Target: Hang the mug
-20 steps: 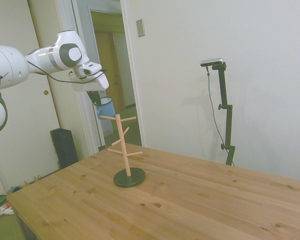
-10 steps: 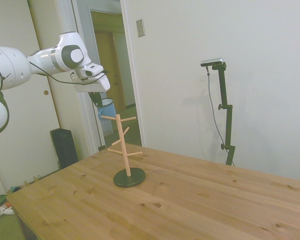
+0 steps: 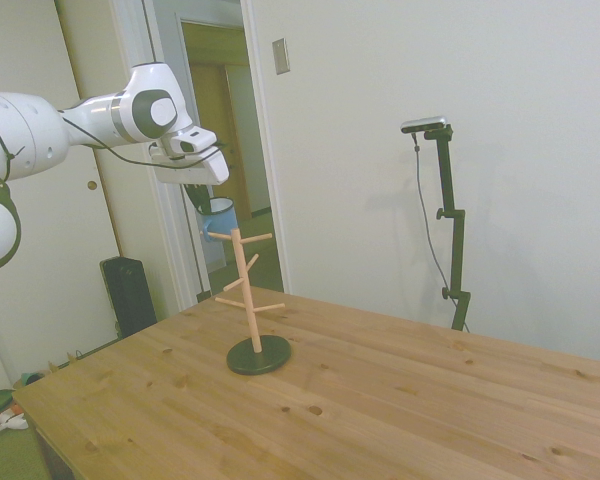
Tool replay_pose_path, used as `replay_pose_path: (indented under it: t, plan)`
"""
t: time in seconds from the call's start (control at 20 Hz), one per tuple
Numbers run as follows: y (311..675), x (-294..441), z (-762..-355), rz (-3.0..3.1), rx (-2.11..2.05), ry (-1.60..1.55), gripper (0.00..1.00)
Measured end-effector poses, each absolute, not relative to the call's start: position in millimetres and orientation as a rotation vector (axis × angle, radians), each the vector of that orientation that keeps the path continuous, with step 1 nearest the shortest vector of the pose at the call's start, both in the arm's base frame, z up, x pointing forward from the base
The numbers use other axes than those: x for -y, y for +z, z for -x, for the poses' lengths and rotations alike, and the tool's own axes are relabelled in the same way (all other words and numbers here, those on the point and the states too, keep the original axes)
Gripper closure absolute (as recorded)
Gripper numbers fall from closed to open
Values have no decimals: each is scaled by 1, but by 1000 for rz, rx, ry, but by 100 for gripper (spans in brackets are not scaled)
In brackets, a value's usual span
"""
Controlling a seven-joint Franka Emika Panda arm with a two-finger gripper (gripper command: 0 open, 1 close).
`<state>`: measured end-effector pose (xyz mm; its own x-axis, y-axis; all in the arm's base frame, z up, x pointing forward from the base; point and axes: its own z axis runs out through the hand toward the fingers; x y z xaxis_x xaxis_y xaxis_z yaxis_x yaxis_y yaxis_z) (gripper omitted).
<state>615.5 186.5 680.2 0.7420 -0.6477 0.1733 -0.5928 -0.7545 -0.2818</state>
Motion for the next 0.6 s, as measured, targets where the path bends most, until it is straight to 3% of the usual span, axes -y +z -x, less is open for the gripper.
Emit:
replay_pose_path:
  t: [0.6]
  plan:
    - [661,-185,-632,2739,-991,-367,100]
